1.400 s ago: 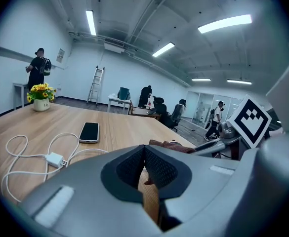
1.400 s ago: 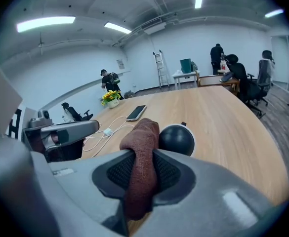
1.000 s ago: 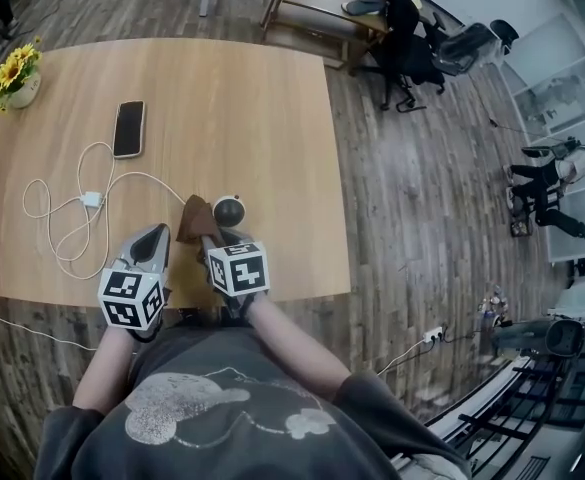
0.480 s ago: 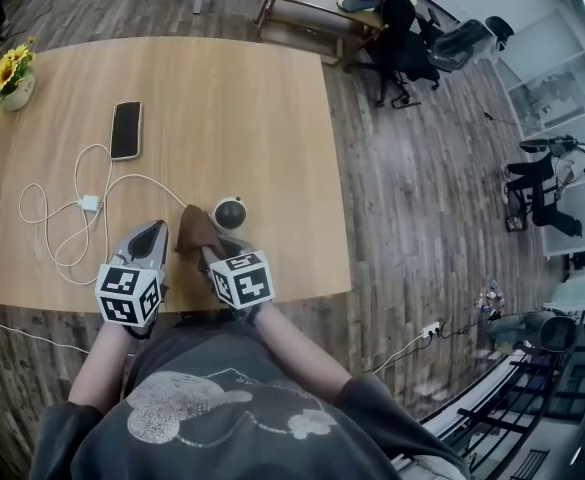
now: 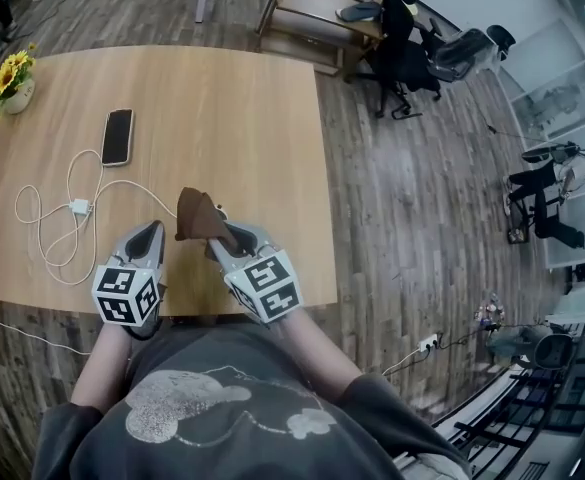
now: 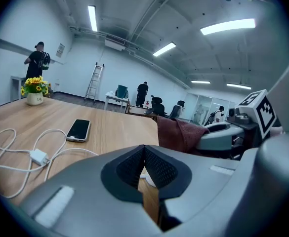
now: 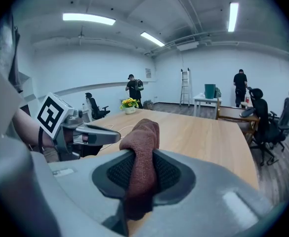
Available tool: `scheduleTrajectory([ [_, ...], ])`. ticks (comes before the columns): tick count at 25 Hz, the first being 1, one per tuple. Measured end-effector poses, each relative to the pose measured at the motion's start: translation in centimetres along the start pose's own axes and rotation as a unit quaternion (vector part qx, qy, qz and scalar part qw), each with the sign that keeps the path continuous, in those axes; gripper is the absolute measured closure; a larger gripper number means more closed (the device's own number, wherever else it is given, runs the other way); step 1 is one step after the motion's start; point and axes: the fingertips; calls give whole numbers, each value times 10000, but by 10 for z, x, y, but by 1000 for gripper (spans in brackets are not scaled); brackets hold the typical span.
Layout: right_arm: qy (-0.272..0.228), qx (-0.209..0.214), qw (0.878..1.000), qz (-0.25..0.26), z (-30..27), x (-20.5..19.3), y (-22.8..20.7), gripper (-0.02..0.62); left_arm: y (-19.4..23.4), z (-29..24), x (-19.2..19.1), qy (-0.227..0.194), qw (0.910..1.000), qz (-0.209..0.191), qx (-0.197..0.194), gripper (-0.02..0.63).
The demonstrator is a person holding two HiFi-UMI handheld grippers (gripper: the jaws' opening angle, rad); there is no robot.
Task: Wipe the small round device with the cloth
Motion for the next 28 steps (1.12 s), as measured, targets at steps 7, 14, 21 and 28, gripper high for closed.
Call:
scheduleTrajectory([
  [7,219,94,9920,1243,0,34,-39,520,-21,-6,10,-128,9999,-78,17,587],
  [14,679,526,9900,1120,-37,6,-53,520,-11,1,4,-110,9996,3,270,586],
  [21,983,492,9884,1049,-55,-18,-75,520,-8,-1,-4,-18,9993,50,367,587],
  [28,1518,624,9790,1212,-72,-50,-78,520,-13,-5,-14,141,9994,32,301,587],
])
Point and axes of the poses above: the fingertips, and each gripper's own axes: z backward along the fingers, y to its left, x out of its top, and after that the axes turned 1 degree about -x, right-handed
